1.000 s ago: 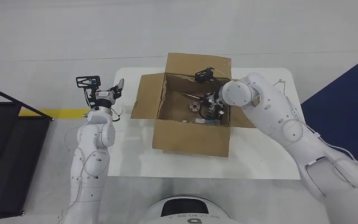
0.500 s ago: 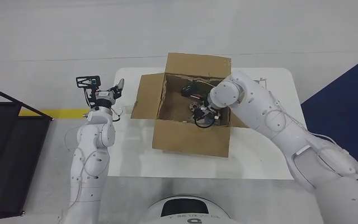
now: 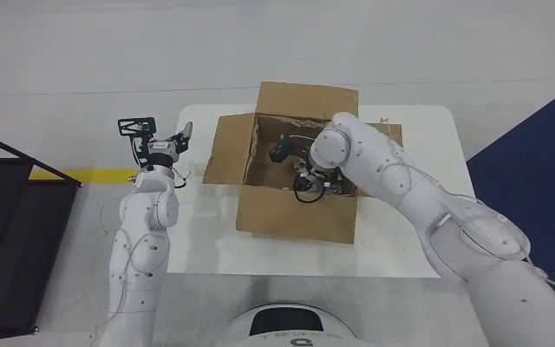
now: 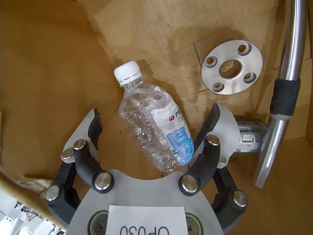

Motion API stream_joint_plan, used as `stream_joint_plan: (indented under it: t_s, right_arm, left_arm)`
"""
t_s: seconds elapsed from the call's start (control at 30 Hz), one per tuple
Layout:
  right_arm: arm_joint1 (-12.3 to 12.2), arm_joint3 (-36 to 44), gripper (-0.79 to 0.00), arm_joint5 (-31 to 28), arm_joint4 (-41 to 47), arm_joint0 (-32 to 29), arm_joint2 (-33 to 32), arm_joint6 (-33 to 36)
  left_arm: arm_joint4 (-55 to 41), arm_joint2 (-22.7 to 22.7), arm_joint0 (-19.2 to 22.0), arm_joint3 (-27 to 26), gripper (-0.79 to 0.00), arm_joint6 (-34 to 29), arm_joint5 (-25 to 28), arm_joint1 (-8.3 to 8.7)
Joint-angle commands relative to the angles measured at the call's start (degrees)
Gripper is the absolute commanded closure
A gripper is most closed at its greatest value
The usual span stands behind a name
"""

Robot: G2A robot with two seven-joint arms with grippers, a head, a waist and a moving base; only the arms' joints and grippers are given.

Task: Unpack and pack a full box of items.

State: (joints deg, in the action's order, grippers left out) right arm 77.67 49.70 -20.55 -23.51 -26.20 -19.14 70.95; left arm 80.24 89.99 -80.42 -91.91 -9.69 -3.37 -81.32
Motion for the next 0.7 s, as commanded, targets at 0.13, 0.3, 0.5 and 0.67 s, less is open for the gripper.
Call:
stream_joint_plan:
  t_s: [0.13, 0.3, 0.5, 0.67]
  right_arm:
    - [3.51, -6.08, -0.548, 0.12, -1.13, 1.25, 2.1, 0.16]
    - [5.86, -10.1, -0.129, -2.41, -0.83, 2.02, 2.78, -0.25]
    - [7.12, -13.32, 0.0, -5.24, -0.25, 2.94, 2.17, -1.64]
    - [6.4, -13.02, 0.0, -5.87, -1.19, 3.83, 0.68, -3.85]
  left_arm:
    - [0.0, 0.0, 0.0, 0.0, -0.785, 0.0, 0.0, 0.0]
    - [0.0, 0.0, 0.0, 0.0, -0.785, 0.0, 0.0, 0.0]
    - [0.0, 0.0, 0.0, 0.0, -0.785, 0.0, 0.0, 0.0]
    - [0.0, 0.0, 0.0, 0.0, -0.785, 0.0, 0.0, 0.0]
